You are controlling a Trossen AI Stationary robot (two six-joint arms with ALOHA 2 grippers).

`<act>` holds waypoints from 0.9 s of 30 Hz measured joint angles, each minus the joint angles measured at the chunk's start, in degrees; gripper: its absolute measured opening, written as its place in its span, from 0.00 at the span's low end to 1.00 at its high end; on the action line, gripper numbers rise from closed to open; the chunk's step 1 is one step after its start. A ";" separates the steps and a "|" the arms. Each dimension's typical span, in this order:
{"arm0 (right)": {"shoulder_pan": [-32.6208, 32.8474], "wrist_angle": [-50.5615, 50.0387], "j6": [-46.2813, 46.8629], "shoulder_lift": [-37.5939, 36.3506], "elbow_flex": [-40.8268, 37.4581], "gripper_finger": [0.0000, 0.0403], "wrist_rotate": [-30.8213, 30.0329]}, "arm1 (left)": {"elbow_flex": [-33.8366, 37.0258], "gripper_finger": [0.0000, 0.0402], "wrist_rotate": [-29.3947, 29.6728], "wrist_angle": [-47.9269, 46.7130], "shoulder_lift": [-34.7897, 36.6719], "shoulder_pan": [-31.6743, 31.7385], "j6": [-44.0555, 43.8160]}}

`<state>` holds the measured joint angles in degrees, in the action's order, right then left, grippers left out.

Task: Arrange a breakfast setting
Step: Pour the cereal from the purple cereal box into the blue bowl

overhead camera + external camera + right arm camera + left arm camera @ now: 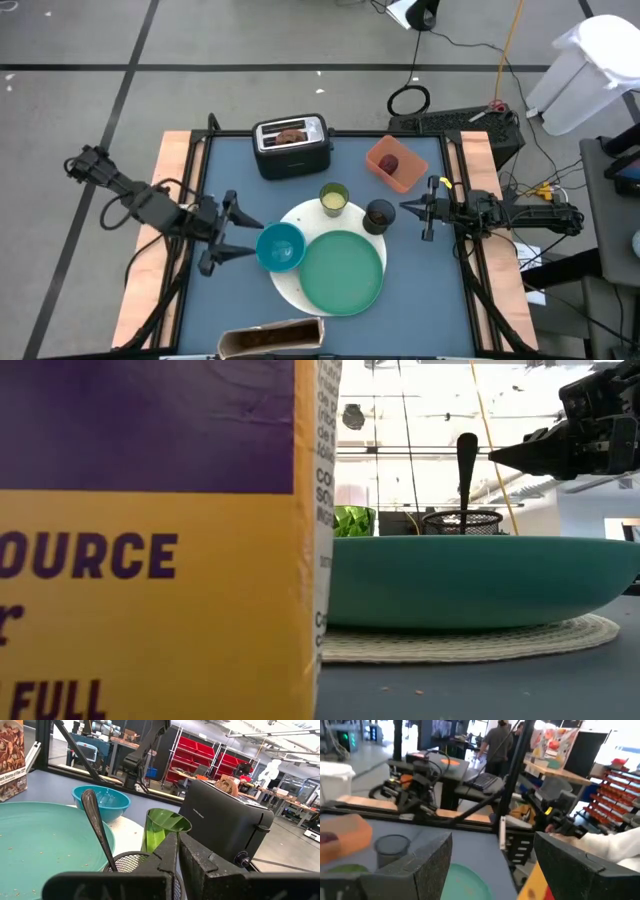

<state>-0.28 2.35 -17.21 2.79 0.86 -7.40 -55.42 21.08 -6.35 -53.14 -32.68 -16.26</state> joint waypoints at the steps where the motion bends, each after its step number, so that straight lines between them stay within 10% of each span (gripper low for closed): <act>1: 0.00 0.00 0.00 0.00 0.00 0.03 0.00 | -1.25 0.71 0.72 -0.68 -1.18 -0.99 -1.03; 12: 0.00 0.00 0.00 0.01 0.00 0.03 0.01 | -18.51 0.71 9.38 -28.70 -11.51 -14.56 -20.93; 27: -0.01 0.00 0.00 0.00 0.00 0.03 0.00 | -23.82 0.71 2.15 -45.87 -14.21 -28.53 -59.90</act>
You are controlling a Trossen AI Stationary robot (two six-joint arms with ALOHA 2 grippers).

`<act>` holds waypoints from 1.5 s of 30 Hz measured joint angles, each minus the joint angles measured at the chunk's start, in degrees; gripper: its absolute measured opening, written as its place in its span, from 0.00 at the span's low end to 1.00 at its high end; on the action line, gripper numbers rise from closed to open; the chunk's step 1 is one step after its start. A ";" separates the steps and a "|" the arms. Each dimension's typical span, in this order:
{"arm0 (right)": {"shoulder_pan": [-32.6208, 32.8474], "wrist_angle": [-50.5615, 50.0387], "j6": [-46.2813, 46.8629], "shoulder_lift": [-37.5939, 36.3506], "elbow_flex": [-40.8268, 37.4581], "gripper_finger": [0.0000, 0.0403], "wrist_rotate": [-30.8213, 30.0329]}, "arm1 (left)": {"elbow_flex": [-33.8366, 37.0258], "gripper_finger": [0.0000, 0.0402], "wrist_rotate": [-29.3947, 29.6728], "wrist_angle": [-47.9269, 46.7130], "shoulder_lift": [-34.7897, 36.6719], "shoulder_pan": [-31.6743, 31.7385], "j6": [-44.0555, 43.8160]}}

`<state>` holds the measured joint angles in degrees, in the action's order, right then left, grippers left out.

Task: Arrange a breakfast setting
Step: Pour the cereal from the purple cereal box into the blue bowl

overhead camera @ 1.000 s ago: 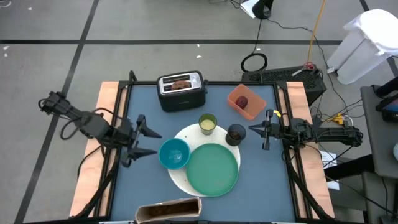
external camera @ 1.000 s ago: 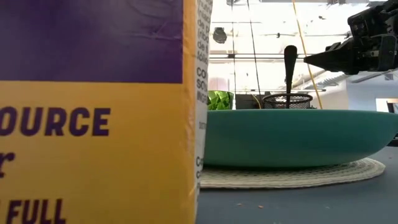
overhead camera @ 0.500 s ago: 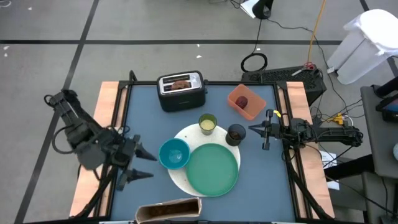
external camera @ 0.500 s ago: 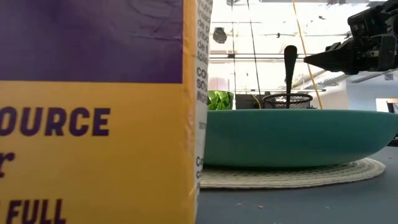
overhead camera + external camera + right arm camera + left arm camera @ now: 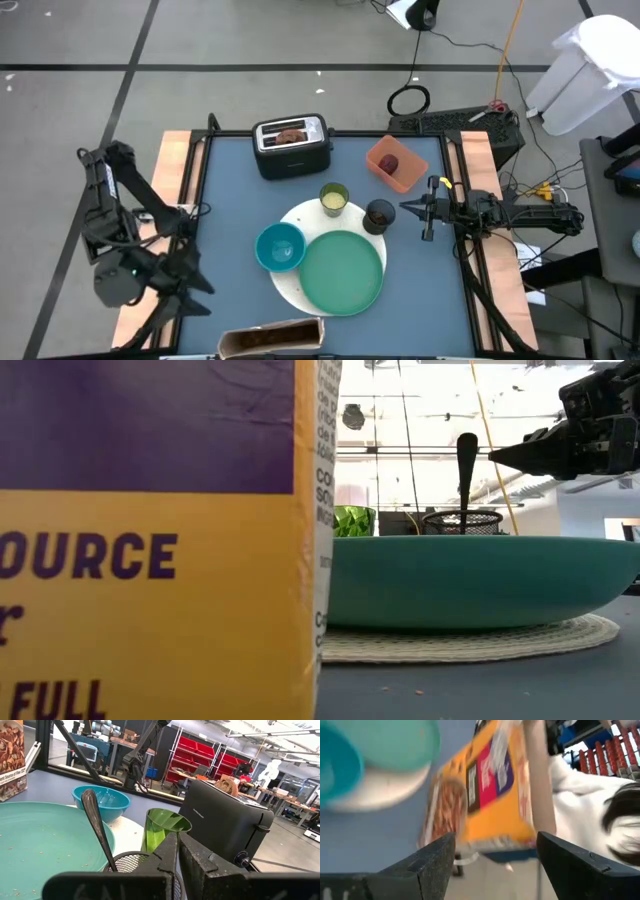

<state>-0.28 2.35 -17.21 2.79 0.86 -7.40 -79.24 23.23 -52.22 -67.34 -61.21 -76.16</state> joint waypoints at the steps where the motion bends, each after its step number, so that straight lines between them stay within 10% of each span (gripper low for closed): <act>1: 0.01 0.00 0.00 0.00 0.00 0.03 0.02 | 0.00 0.71 -0.67 -0.67 -0.52 -0.89 -2.43; 22: 0.01 -0.01 0.00 0.02 0.00 0.03 0.01 | 0.02 0.71 -4.13 6.41 -24.07 -7.07 -10.98; 45: 0.00 0.00 0.00 0.00 0.00 0.03 0.00 | 0.02 0.71 5.99 5.72 -26.81 -8.42 -5.03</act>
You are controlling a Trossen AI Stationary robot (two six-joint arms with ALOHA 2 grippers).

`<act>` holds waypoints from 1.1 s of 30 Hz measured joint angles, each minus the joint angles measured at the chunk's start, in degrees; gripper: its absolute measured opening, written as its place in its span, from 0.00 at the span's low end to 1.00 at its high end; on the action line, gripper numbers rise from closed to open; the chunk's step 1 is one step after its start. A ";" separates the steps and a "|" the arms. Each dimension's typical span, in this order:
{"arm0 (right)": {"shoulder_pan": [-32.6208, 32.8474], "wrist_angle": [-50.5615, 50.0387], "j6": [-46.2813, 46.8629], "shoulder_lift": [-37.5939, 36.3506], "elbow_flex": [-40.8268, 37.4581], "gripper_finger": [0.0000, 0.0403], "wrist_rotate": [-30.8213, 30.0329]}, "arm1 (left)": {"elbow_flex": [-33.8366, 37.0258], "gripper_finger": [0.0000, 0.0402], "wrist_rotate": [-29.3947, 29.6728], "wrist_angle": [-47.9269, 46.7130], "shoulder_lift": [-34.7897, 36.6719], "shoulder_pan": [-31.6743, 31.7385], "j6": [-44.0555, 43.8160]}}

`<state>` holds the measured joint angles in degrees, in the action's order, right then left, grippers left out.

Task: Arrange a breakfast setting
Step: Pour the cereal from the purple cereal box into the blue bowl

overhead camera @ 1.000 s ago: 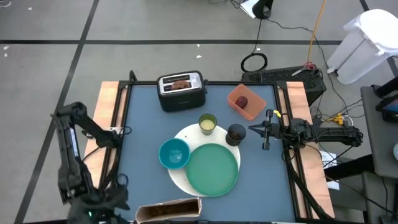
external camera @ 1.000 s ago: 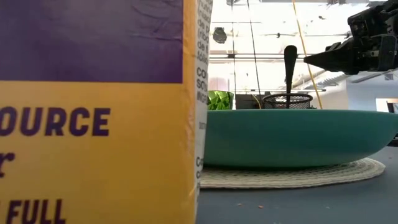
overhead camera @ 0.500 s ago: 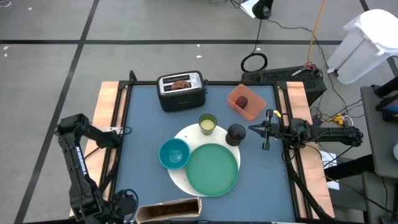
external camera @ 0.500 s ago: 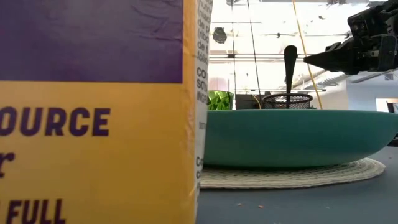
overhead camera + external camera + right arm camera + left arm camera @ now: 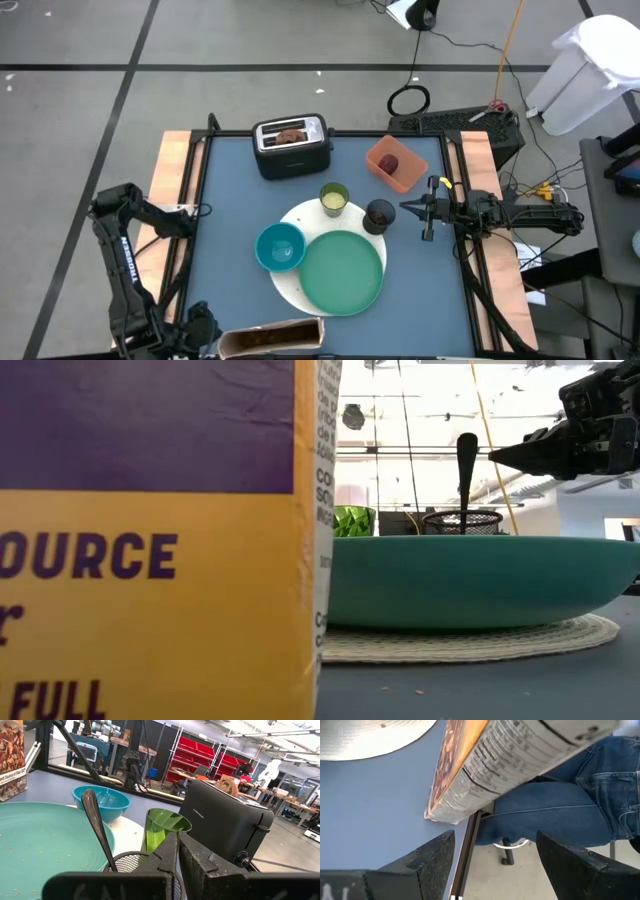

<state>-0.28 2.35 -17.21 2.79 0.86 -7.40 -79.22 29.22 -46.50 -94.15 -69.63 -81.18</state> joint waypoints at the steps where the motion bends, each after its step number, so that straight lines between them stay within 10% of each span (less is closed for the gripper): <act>1: 0.01 0.00 0.00 0.01 0.00 0.03 0.00 | 0.00 0.71 0.34 0.00 0.00 -0.24 -0.03; 33: 0.00 0.00 0.00 0.00 0.00 0.03 0.00 | 0.04 0.71 13.66 0.04 0.00 -2.24 7.87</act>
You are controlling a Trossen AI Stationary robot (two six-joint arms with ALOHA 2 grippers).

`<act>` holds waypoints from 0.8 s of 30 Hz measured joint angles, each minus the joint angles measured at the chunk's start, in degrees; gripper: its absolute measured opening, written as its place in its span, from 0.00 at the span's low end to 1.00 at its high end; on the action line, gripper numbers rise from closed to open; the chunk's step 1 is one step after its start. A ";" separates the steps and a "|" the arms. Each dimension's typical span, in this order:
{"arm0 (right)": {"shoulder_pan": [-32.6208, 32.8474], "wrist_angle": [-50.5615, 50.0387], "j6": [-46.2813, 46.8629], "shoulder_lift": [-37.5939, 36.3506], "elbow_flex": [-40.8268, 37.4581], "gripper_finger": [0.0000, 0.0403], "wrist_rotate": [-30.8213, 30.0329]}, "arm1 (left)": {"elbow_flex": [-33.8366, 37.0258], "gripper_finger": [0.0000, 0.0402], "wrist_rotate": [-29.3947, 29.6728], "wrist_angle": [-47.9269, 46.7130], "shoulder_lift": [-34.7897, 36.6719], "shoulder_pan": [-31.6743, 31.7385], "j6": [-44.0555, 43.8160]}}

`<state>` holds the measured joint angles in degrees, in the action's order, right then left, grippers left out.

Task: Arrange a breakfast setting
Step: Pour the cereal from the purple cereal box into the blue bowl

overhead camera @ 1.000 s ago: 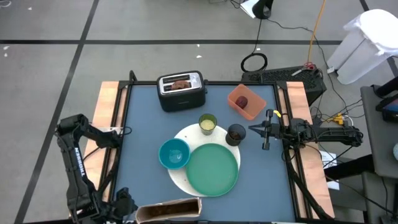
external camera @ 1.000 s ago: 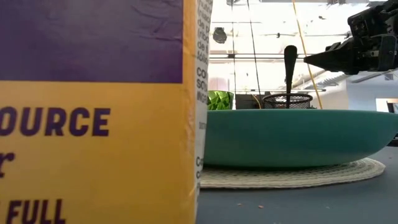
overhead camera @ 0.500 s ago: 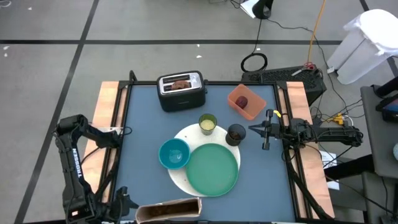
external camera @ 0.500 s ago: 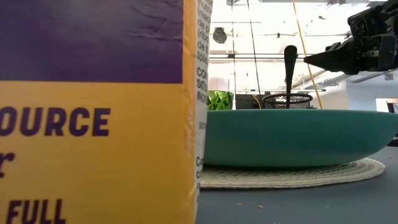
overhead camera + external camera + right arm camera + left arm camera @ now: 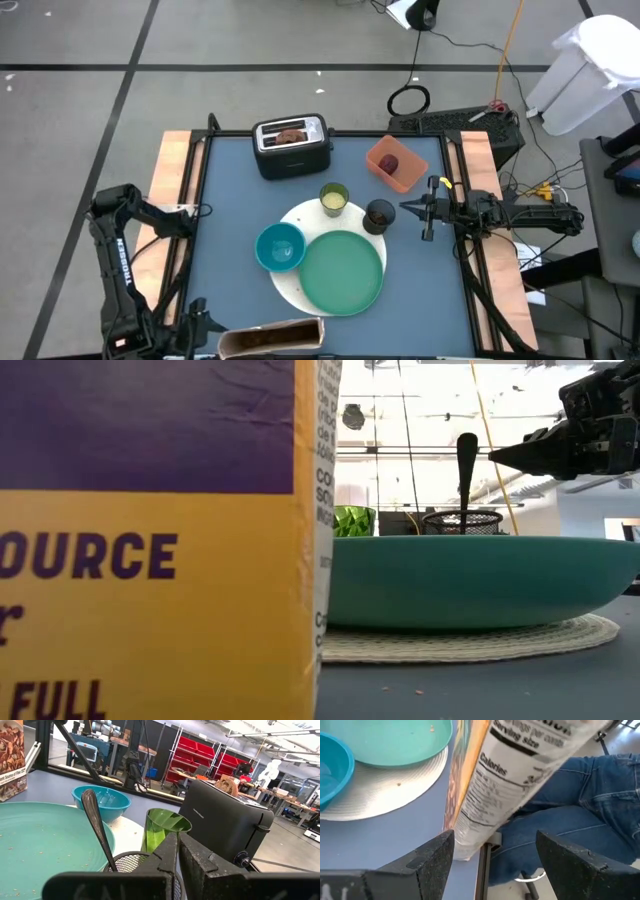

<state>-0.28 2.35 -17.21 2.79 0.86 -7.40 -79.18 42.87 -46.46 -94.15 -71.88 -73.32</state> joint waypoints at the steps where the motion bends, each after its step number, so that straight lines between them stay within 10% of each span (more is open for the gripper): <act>1: -0.01 0.00 0.00 0.00 0.00 0.03 0.00 | 0.00 0.71 0.18 0.00 0.01 0.33 0.06; 24: 0.01 -0.01 0.00 0.00 0.00 0.03 0.01 | 0.00 0.71 2.35 7.02 0.02 4.20 11.52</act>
<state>-0.27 2.34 -17.21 2.79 0.86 -7.38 -79.18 45.22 -39.44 -94.13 -67.68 -61.80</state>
